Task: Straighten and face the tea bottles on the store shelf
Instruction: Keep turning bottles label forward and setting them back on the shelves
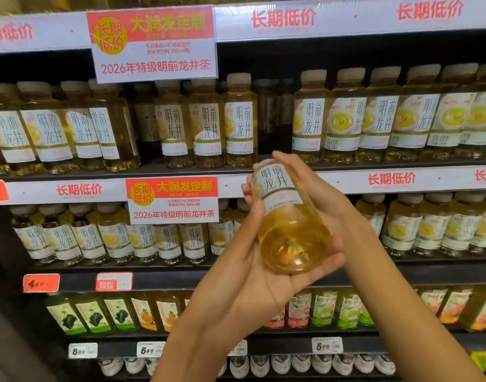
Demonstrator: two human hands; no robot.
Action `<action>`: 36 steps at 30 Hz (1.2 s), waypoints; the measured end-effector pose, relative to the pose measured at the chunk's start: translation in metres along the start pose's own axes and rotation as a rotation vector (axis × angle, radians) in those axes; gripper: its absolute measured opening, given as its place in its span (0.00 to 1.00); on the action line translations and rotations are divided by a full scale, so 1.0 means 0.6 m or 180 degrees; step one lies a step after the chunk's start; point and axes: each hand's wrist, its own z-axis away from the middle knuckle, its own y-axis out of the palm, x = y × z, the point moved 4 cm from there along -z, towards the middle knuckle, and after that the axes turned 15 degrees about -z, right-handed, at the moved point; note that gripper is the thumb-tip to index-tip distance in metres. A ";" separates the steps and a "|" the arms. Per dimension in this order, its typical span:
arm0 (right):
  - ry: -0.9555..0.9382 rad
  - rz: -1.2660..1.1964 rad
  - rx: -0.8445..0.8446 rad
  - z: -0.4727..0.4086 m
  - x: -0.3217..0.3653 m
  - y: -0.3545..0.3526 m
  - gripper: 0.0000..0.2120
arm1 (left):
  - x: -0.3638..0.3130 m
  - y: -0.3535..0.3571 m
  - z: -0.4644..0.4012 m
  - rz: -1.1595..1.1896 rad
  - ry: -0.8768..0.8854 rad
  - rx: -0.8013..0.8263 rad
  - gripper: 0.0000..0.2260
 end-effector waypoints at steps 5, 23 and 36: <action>-0.0712 0.0462 0.0308 0.012 0.033 0.028 0.14 | 0.024 -0.010 0.003 0.0568 -0.0058 0.0471 0.28; -0.1870 0.2613 0.1407 0.093 0.048 0.044 0.36 | 0.001 -0.074 -0.021 -0.2450 0.1371 -0.0796 0.25; -0.2252 0.1865 0.0844 0.076 0.078 0.047 0.35 | -0.001 -0.080 -0.052 -0.2532 0.1499 -0.1254 0.28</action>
